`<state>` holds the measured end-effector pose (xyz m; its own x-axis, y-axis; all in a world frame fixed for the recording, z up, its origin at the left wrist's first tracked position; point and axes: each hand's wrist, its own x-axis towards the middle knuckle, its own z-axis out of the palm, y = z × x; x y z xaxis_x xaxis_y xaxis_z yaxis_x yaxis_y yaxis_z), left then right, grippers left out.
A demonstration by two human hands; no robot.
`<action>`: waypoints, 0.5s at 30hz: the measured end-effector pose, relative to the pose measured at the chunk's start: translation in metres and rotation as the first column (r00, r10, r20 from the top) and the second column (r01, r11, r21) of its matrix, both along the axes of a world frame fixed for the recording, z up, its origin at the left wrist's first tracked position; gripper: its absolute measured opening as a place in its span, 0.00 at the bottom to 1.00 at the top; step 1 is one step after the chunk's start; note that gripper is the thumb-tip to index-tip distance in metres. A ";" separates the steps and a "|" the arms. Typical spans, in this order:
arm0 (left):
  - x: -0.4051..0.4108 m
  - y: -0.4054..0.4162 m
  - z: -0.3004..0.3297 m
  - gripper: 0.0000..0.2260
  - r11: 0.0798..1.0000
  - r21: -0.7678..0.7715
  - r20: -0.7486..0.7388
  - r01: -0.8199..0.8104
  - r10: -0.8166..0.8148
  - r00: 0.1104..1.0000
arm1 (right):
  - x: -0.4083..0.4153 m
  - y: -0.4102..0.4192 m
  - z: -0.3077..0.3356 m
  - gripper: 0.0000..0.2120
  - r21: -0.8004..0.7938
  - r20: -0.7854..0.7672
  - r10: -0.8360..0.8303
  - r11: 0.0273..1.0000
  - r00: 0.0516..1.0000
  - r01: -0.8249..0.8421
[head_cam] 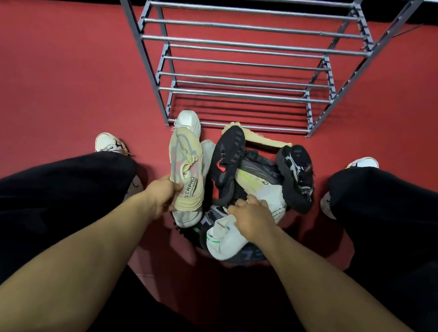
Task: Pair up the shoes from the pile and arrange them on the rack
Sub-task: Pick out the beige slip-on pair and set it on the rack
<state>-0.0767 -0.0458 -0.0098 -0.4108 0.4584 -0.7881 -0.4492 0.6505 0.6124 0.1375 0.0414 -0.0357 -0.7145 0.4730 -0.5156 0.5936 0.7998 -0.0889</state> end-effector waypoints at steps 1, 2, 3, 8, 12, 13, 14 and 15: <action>-0.001 -0.003 0.000 0.16 1.000 -0.009 0.001 0.002 -0.002 1.000 | -0.002 0.001 0.000 0.16 0.022 -0.026 0.042 0.999 0.999 -0.041; -0.001 -0.006 -0.001 0.16 1.000 -0.016 0.001 -0.001 0.001 1.000 | -0.003 0.002 0.000 0.14 0.024 -0.056 0.095 0.995 0.994 -0.093; -0.002 -0.007 -0.002 0.16 1.000 -0.019 0.004 -0.012 0.012 1.000 | -0.002 0.004 0.000 0.14 0.006 -0.080 0.145 0.989 0.986 -0.145; -0.006 -0.004 -0.007 0.15 0.997 -0.008 -0.019 -0.071 0.070 0.997 | -0.010 -0.015 -0.002 0.10 -0.057 -0.201 0.336 0.934 0.920 -0.353; -0.001 0.004 -0.007 0.14 0.999 0.021 -0.026 -0.046 0.047 0.999 | -0.021 -0.038 -0.003 0.15 -0.036 -0.236 0.350 0.929 0.906 -0.368; 0.001 0.006 -0.007 0.14 0.999 0.020 -0.026 -0.037 0.038 0.999 | -0.021 -0.038 -0.003 0.17 -0.054 -0.227 0.318 0.940 0.921 -0.338; 0.001 0.006 -0.005 0.13 0.999 0.015 -0.035 -0.030 0.030 0.999 | -0.019 -0.036 -0.002 0.19 -0.084 -0.239 0.272 0.951 0.932 -0.299; 0.000 0.006 -0.007 0.13 1.000 0.008 -0.049 -0.017 0.017 0.999 | -0.016 -0.033 -0.002 0.20 -0.121 -0.269 0.222 0.958 0.937 -0.262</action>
<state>-0.0768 -0.0400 -0.0164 -0.4567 0.4567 -0.7635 -0.4297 0.6383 0.6388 0.1212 0.0088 -0.0380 -0.9123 0.1993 -0.3577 0.3265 0.8813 -0.3417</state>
